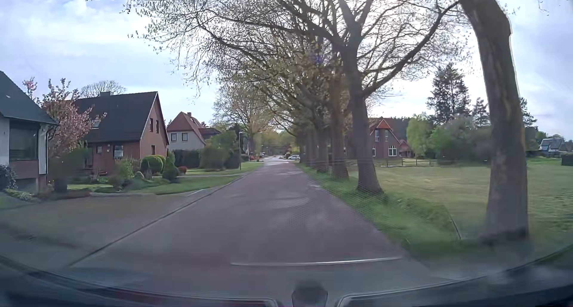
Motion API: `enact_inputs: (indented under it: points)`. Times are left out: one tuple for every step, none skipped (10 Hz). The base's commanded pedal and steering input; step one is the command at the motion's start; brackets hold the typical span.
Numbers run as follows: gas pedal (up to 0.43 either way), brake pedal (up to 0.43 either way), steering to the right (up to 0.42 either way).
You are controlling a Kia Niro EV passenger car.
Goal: Follow the waypoints while adhering to traffic rules and regulations
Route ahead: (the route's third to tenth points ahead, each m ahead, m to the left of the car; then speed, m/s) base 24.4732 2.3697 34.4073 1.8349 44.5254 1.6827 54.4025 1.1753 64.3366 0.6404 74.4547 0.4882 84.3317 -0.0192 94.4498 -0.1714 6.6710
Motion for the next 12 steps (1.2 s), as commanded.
enact_inputs:
  points:
    - [0.079,0.0,-0.004]
    - [0.079,0.0,-0.004]
    - [0.079,0.0,-0.004]
    - [0.079,0.0,-0.004]
    - [0.079,0.0,-0.005]
    - [0.059,0.0,-0.004]
    - [0.047,0.0,-0.003]
    - [0.047,0.0,-0.001]
    - [0.047,0.0,0.0]
    - [0.047,0.0,0.001]
    - [0.059,0.0,0.001]
    - [0.059,0.0,0.001]
